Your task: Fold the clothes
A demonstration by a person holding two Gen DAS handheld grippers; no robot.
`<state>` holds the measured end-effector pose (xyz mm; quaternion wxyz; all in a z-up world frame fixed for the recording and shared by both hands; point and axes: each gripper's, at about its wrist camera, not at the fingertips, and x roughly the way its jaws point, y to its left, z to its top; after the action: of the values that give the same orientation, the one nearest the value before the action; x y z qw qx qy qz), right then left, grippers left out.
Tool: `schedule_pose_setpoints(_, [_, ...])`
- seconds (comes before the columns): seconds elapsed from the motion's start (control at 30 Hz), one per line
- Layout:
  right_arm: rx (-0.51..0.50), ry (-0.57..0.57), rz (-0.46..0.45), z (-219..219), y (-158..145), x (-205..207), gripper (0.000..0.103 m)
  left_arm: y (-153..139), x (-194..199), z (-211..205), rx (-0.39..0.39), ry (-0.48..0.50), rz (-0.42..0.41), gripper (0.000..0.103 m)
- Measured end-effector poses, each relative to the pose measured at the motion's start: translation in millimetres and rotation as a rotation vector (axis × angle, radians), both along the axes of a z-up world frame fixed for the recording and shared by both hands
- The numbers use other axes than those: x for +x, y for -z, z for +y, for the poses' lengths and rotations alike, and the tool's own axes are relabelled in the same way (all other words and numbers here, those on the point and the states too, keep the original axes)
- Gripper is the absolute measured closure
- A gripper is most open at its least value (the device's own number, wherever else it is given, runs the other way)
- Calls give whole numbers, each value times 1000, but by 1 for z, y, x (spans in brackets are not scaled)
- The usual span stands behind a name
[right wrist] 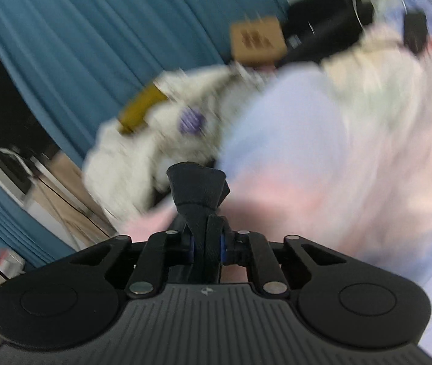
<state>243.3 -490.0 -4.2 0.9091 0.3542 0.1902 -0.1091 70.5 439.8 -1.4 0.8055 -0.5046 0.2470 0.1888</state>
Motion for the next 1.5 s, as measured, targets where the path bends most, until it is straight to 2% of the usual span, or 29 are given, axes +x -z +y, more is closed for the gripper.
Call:
schedule_pose_setpoints(0.1, [3, 7, -57, -2, -35, -23, 92, -22, 1, 7, -47, 4, -9, 91])
schedule_pose_setpoints(0.2, [23, 28, -68, -13, -53, -51, 92, -34, -10, 18, -77, 42, 8, 91])
schedule_pose_setpoints(0.27, [28, 48, -67, -21, -53, -75, 92, -31, -22, 25, -104, 70, 39, 91])
schedule_pose_setpoints(0.37, [110, 80, -59, -38, -34, -115, 92, -16, -37, 29, -121, 107, 89, 91])
schedule_pose_setpoints(0.47, [194, 122, -33, -48, 1, -154, 92, 13, -49, 28, -133, 118, 104, 90])
schedule_pose_setpoints(0.57, [274, 175, 18, -50, 43, -177, 92, 35, -55, 26, -113, 136, 101, 87])
schedule_pose_setpoints(0.7, [373, 184, 81, -60, 79, -188, 91, 47, -67, 22, -114, 160, 92, 73])
schedule_pose_setpoints(0.83, [407, 168, 79, -59, 99, -191, 89, 42, -82, 9, -67, 161, 118, 40])
schedule_pose_setpoints(0.87, [416, 165, 72, -59, 103, -192, 88, 36, -88, 4, -47, 150, 115, 34])
schedule_pose_setpoints(0.9, [434, 163, 67, -62, 107, -193, 86, 29, -93, 0, -26, 138, 112, 23])
schedule_pose_setpoints(0.93, [453, 162, 62, -65, 112, -193, 80, 20, -98, -6, -2, 146, 93, 18])
schedule_pose_setpoints(0.97, [474, 163, 59, -67, 115, -194, 72, 13, -103, -11, 15, 153, 81, 17])
schedule_pose_setpoints(1.1, [541, 139, 62, -73, 127, -194, 57, -18, -111, -44, 126, 207, 51, 14])
schedule_pose_setpoints(1.17, [575, 112, 75, -73, 132, -193, 40, -33, -109, -65, 186, 253, 23, 14])
schedule_pose_setpoints(1.33, [611, 57, 106, -68, 141, -188, 39, -59, -92, -122, 322, 372, -13, 13])
schedule_pose_setpoints(1.43, [596, 19, 106, -63, 140, -184, 38, -62, -75, -163, 423, 466, -13, 13])
schedule_pose_setpoints(1.5, [589, 1, 96, -60, 139, -181, 38, -61, -67, -190, 460, 510, -14, 13])
